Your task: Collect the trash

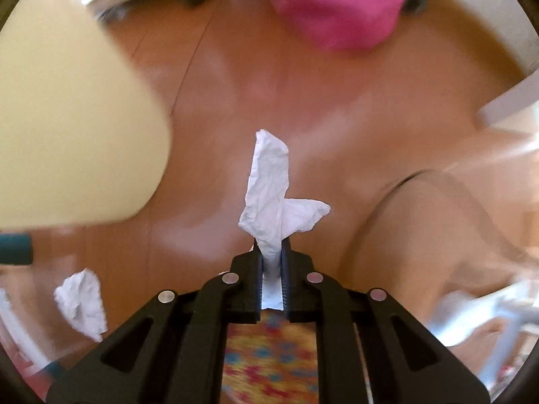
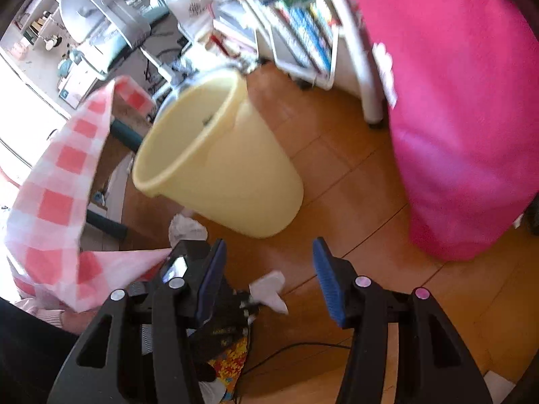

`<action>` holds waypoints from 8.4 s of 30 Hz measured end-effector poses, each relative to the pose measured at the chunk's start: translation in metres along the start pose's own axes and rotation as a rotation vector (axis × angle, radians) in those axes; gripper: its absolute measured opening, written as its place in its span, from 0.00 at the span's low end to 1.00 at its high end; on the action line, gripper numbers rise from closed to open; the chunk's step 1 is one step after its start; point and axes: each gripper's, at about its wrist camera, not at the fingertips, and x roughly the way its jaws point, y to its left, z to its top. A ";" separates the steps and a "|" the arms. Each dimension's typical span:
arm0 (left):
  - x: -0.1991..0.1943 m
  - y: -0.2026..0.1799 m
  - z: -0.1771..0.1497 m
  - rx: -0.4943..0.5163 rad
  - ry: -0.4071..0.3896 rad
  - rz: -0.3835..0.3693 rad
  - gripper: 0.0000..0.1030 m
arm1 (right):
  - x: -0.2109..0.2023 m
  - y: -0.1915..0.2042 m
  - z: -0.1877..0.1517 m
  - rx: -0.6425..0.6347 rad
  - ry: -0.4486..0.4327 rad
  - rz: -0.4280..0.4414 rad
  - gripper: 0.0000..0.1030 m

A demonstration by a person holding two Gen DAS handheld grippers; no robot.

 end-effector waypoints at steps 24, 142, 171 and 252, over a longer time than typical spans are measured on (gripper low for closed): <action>-0.472 0.157 -0.242 -0.802 -0.684 0.290 0.09 | -0.060 0.308 0.093 -0.659 -0.160 0.258 0.59; -0.389 0.240 -0.133 -0.918 -0.638 0.137 0.09 | 0.104 0.287 0.157 -0.625 0.172 -0.087 0.35; -0.344 0.243 -0.040 -0.901 -0.533 0.057 0.66 | -0.038 0.295 0.204 -0.455 -0.427 0.024 0.68; -0.466 0.271 -0.445 -1.262 -0.414 0.467 0.76 | 0.028 0.551 -0.004 -1.148 -0.002 0.230 0.82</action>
